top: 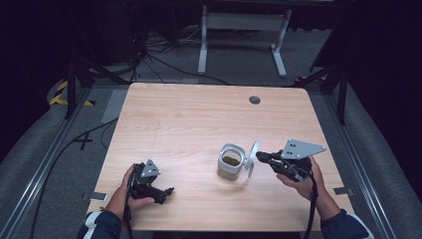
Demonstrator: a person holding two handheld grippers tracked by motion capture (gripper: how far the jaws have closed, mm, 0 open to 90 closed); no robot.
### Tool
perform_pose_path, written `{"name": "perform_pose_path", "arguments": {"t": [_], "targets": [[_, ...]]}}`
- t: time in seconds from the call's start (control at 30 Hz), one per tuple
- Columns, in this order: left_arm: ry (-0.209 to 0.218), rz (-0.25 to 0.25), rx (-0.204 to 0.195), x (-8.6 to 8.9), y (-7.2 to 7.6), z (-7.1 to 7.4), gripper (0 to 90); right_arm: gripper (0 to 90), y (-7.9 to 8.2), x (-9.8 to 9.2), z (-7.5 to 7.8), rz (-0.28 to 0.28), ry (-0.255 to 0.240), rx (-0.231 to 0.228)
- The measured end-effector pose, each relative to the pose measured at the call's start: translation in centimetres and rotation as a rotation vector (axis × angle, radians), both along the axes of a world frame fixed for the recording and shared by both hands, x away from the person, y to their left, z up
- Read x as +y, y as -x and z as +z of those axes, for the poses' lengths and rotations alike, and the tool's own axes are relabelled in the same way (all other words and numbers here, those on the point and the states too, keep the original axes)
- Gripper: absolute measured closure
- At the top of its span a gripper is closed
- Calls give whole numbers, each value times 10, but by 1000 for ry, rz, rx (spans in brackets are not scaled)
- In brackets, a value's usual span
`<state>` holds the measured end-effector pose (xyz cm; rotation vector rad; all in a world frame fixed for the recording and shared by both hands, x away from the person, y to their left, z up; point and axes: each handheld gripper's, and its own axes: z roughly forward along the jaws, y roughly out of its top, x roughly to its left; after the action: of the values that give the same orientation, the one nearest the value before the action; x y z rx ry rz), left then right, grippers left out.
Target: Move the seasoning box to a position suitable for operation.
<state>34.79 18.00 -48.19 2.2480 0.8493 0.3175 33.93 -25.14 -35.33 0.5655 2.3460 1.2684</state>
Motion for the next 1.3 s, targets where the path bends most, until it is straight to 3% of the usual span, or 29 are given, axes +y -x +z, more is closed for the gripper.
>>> {"name": "perform_pose_path", "arguments": {"t": [0.47, 0.77, 1.3], "targets": [[1, 0, 0, 0, 0, 0, 1, 892, -3, 20, -5, 32, 28, 5], [2, 0, 3, 0, 0, 0, 1, 892, -6, 19, -7, 32, 22, 18], [0, 2, -2, 0, 1, 0, 4, 886, -1, 4, 0, 6, 40, -4]]}}
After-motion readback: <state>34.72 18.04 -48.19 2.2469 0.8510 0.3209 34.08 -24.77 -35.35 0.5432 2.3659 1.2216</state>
